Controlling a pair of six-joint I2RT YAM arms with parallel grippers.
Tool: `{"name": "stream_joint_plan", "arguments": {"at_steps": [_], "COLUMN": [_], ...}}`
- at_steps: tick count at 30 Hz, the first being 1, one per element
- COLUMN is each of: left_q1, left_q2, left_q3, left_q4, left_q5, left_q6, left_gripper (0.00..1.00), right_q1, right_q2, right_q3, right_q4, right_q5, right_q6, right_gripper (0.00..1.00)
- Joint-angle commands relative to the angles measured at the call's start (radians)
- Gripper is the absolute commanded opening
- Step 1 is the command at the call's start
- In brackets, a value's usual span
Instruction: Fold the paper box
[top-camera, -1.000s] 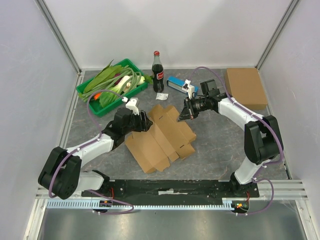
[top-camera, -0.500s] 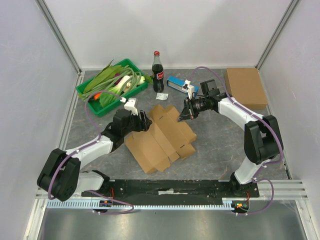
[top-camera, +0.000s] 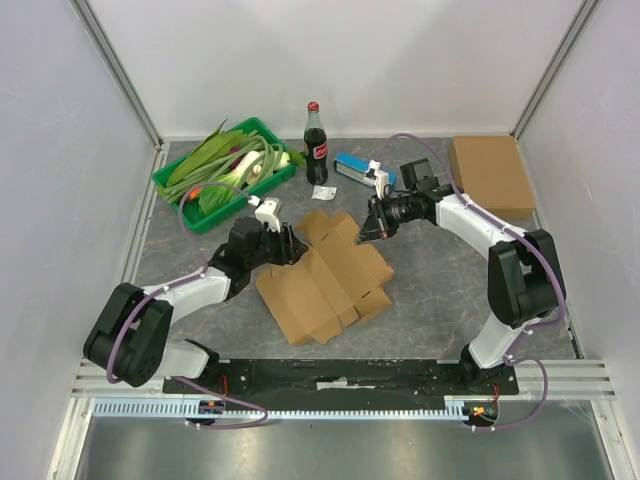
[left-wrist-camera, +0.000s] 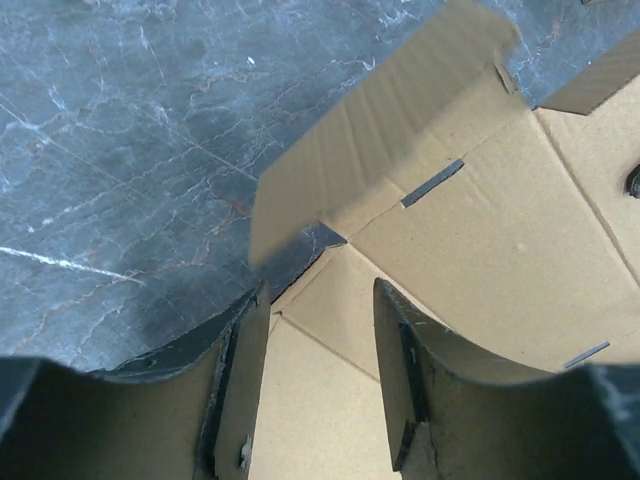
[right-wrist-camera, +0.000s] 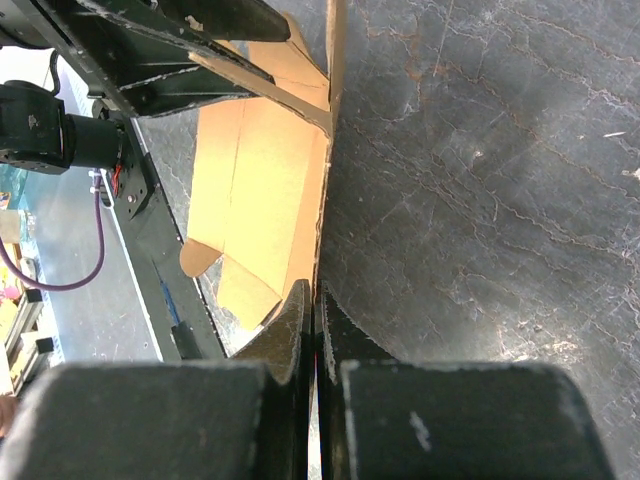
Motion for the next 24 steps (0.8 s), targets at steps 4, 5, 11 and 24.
{"name": "stream_joint_plan", "arguments": {"at_steps": [4,5,11,24], "left_q1": [-0.001,-0.001,-0.001,-0.055], "left_q2": [-0.070,-0.081,-0.066,-0.012], "left_q3": [-0.013,-0.020,-0.020,-0.042], "left_q4": [0.030,0.030,0.033,0.137], "left_q5": [-0.046,-0.075,-0.096,-0.027], "left_q6": [0.025,0.021,0.021,-0.014], "left_gripper": [0.59,0.59,0.61,0.21], "right_q1": [-0.007,-0.004,-0.002,0.036], "right_q2": [-0.002,-0.002,-0.004,-0.018], "right_q3": [0.043,0.043,0.049,0.083], "right_q4": [0.010,0.010,0.013,-0.009], "right_q5": [-0.021,-0.021,-0.031,0.186], "right_q6": [-0.022,-0.022,-0.018,-0.004], "right_gripper": [0.00,0.00,0.00,0.00]}}
